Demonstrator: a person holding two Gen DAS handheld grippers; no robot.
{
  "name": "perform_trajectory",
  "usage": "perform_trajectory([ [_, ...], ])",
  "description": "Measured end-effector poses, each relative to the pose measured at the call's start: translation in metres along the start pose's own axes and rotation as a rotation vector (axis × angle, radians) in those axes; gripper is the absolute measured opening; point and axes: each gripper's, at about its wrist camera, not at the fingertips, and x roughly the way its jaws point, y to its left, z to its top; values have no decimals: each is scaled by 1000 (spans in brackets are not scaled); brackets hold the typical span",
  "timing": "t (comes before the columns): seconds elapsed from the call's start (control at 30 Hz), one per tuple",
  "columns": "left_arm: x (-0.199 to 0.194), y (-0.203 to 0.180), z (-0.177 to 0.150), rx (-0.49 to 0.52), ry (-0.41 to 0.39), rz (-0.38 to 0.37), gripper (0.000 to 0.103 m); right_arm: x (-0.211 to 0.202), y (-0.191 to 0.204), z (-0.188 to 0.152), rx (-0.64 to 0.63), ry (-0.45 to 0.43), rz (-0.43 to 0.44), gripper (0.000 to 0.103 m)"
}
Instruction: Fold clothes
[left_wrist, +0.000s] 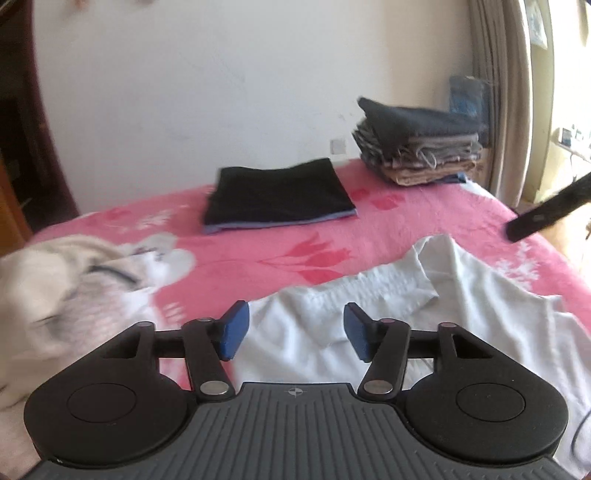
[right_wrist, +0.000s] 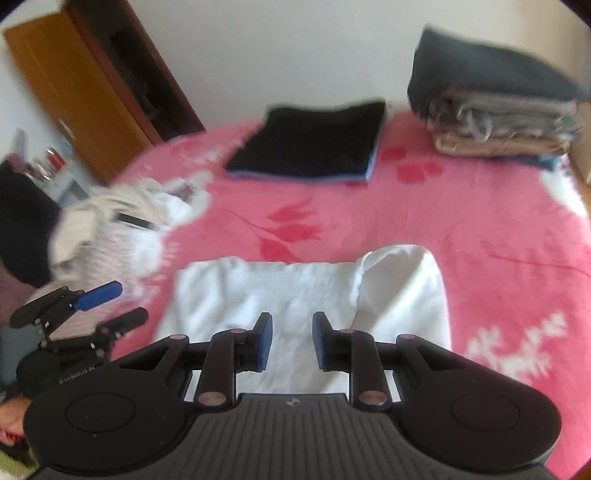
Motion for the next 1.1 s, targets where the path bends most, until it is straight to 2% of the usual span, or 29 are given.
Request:
perform_trajectory([
  [0.07,-44,4,-8,-25,-4,12,67,-42,7,-23,0,-31,28,27],
  [0.2,-115,6,-41,-81,16,-19,83,-117,20,-84,-9,-74,53,32],
  [0.33,-159,-3,-94,-111,81,-2,90,-167,33,-146,-20,-100,32,45],
  [0.43,-174,-11,-141,-203,154,-23,94,-188,38,-189,3,-101,40,47],
  [0.53,-185,-24,-184,-305,204,-49,95,-198,44,-222,21,-102,25,53],
  [0.63,-189,-40,-214,-389,244,-69,97,-203,49,-250,25,-110,0,71],
  [0.7,-193,-49,-226,-422,261,-74,98,-204,52,-264,15,-105,-23,73],
  [0.8,-194,-61,-233,-458,283,-93,100,-202,55,-281,-3,-96,-68,79],
  [0.9,-197,-66,-235,-488,272,-103,102,-199,55,-292,-8,-93,-106,91],
  [0.97,-198,-67,-237,-515,265,-104,103,-199,52,-296,2,-102,-108,98],
  [1.1,-198,-68,-239,-559,274,-99,103,-202,47,-300,36,-144,-101,103],
])
